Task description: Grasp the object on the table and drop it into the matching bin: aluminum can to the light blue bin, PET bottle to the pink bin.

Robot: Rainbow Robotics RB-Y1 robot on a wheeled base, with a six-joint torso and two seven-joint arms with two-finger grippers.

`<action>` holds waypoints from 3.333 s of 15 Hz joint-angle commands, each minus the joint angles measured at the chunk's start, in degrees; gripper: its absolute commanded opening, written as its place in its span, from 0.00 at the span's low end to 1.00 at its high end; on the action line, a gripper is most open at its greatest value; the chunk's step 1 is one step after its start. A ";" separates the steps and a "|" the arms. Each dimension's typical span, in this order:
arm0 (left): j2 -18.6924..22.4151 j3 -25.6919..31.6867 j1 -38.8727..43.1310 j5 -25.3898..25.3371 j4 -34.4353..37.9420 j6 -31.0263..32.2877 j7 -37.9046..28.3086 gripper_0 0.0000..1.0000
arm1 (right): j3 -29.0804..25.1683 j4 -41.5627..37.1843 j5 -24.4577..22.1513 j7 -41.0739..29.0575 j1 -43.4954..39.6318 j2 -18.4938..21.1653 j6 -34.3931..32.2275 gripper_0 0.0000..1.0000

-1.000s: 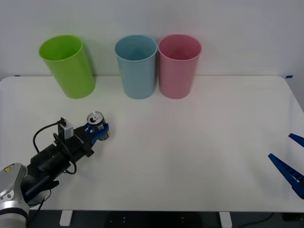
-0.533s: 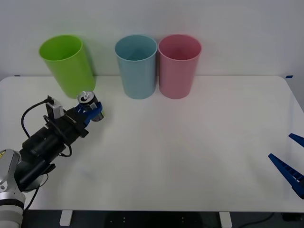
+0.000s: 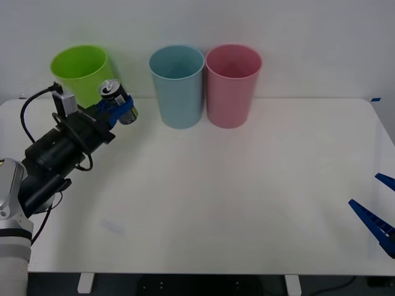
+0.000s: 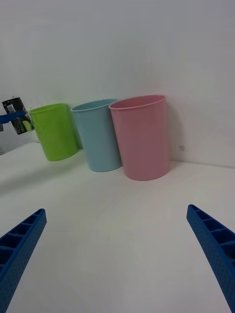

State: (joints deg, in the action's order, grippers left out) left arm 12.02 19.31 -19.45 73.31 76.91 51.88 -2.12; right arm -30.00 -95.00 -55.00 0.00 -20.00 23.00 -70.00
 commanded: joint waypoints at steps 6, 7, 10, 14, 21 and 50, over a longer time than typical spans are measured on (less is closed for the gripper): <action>-0.15 -2.09 -11.40 8.61 -0.01 -8.46 -10.54 0.02 | 0.00 0.00 0.00 0.00 0.00 0.00 0.00 1.00; -0.15 -3.32 -12.19 8.70 -0.10 -10.31 -11.15 0.02 | 0.00 0.00 0.00 0.00 0.00 0.00 0.00 1.00; -0.24 -4.46 -15.79 15.81 -0.19 -12.07 -18.18 0.02 | 0.00 0.00 0.00 0.00 0.00 0.00 0.00 1.00; -0.24 -4.28 -21.94 20.03 -7.39 -11.71 -19.24 0.03 | 0.00 0.00 0.00 0.00 0.00 0.00 0.00 1.00; -0.51 -2.88 -33.28 26.80 -21.46 -11.36 -18.45 0.03 | 0.00 0.00 0.00 0.00 0.00 0.00 0.00 1.00; -4.11 -1.82 -38.90 26.19 -29.45 -18.22 -15.63 1.00 | 0.00 0.00 0.00 0.00 0.00 0.00 0.00 1.00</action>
State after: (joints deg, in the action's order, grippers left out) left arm 7.90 17.51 -58.61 100.31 47.43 33.44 -17.84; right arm -30.00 -95.00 -55.00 0.00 -20.00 23.00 -70.00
